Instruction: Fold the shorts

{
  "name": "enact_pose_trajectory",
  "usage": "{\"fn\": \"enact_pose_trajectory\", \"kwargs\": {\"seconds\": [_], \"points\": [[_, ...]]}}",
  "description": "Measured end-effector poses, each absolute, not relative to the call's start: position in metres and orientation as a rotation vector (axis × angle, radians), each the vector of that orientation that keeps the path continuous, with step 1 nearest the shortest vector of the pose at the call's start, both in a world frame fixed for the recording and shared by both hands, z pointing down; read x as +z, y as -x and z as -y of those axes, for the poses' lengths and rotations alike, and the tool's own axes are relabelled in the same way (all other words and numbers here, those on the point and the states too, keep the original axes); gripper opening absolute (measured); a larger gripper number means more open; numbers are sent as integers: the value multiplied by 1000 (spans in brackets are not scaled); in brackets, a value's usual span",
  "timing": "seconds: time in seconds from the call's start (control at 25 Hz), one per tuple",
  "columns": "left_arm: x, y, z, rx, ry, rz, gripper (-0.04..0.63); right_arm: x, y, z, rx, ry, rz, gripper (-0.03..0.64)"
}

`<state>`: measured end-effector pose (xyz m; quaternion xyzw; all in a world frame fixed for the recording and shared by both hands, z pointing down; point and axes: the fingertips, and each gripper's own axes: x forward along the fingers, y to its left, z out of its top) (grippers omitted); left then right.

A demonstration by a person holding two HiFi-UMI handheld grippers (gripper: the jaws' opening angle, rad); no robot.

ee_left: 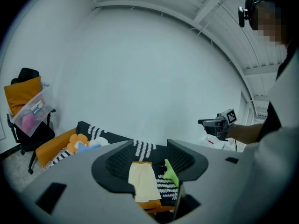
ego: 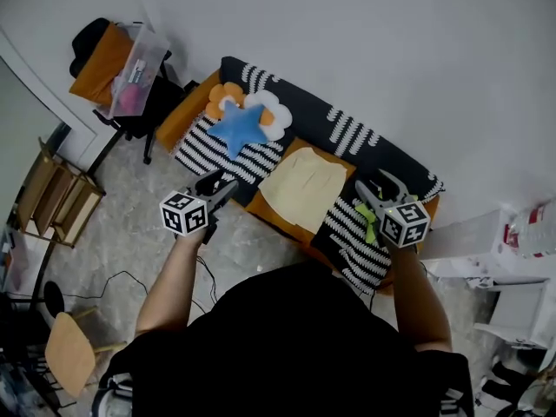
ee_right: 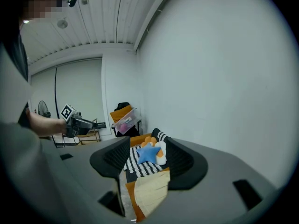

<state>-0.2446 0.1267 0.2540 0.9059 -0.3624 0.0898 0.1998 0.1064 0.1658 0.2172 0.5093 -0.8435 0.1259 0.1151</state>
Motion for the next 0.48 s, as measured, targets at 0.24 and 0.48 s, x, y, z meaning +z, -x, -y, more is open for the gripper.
{"fn": "enact_pose_trajectory", "kwargs": {"seconds": [0.24, 0.48], "points": [[256, 246, -113, 261, -2504, 1070, 244, 227, -109, -136, 371, -1440, 2491, 249], [253, 237, -93, 259, -2482, 1140, 242, 237, -123, -100, 380, -1396, 2510, 249]]}}
